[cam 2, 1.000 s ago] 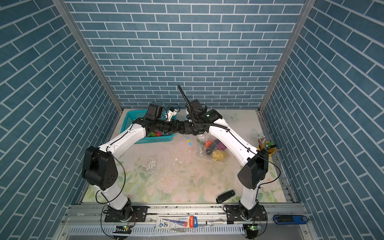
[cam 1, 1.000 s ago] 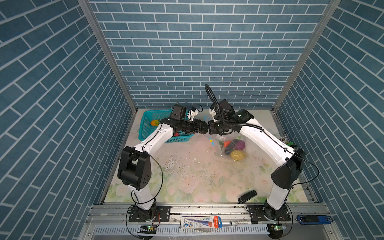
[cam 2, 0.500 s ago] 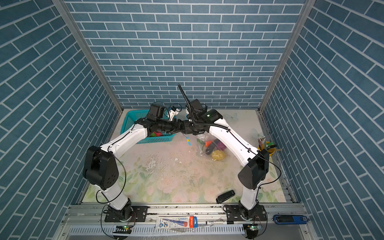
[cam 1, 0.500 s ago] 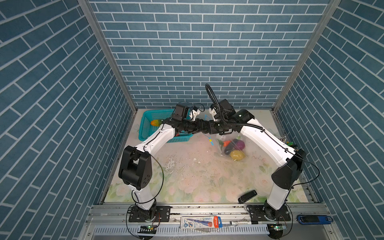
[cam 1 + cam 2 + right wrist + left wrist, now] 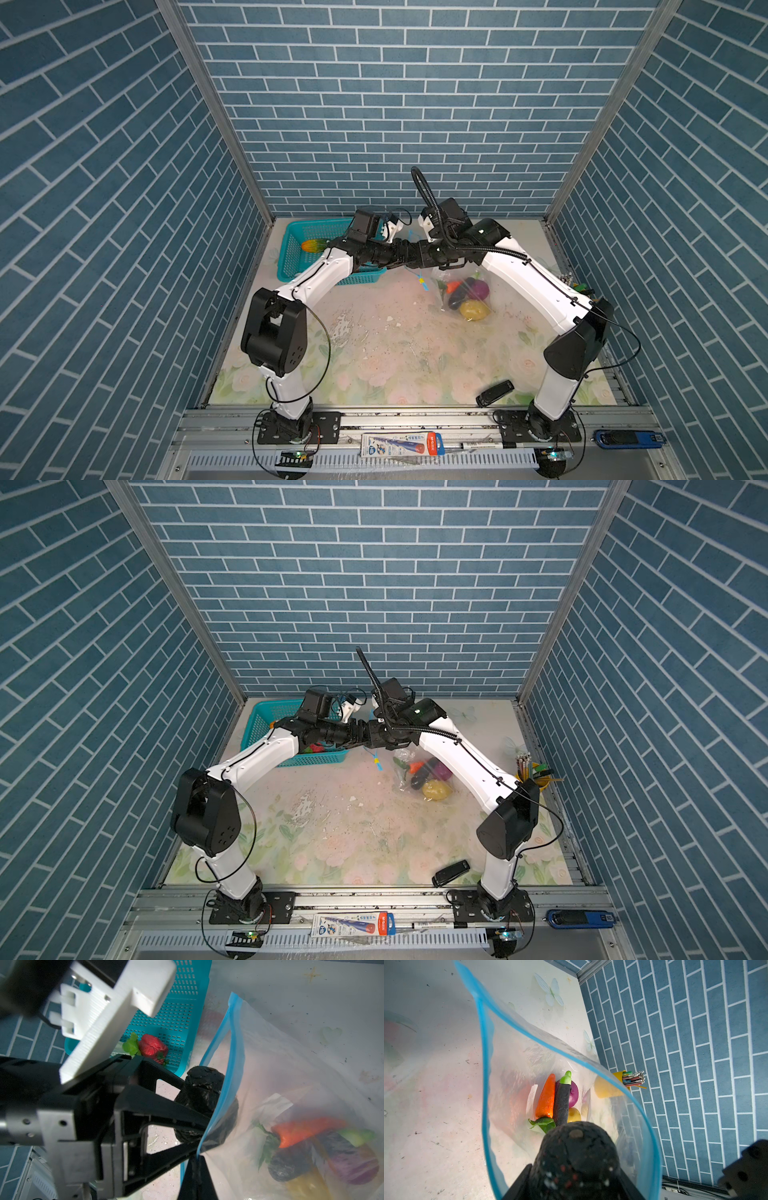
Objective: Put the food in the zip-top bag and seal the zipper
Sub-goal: 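Lower the avocado into the bag and open the left gripper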
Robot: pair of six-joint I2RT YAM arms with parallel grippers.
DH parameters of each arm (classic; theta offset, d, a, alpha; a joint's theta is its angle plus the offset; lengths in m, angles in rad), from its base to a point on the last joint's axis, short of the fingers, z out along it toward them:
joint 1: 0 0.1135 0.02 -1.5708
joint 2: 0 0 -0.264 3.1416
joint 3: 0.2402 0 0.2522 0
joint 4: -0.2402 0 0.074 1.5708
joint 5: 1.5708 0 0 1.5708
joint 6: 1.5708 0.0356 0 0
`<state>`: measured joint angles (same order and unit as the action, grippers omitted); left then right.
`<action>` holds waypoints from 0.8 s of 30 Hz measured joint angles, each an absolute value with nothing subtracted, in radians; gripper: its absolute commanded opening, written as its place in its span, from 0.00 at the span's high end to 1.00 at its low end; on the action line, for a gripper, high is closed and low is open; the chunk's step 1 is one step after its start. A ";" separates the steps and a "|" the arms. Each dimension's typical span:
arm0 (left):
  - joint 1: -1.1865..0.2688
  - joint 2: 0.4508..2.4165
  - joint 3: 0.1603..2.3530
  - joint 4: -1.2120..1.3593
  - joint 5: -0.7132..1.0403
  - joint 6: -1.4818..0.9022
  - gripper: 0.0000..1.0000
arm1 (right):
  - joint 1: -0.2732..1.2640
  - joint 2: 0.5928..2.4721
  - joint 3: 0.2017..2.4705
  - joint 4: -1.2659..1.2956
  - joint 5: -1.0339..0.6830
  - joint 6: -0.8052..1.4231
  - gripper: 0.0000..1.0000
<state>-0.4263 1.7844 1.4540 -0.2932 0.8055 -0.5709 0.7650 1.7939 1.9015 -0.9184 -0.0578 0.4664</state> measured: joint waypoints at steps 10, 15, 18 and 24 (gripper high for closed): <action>-0.434 1.786 1.454 -0.303 0.792 -0.553 0.47 | 0.765 1.794 1.901 -0.918 -0.058 0.466 1.00; -0.436 1.786 1.454 -0.318 0.785 -0.545 0.46 | 0.765 1.793 1.901 -0.918 -0.058 0.466 1.00; -0.437 1.786 1.454 -0.324 0.783 -0.542 0.46 | 0.765 1.793 1.901 -0.918 -0.058 0.466 1.00; -0.437 1.786 1.454 -0.326 0.779 -0.541 0.43 | 0.765 1.793 1.901 -0.918 -0.058 0.466 1.00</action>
<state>-0.4374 1.7863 1.4540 -0.3260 0.7788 -0.5407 0.7650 1.7931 1.9015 -0.9184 -0.0582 0.4664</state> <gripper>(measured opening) 0.567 0.044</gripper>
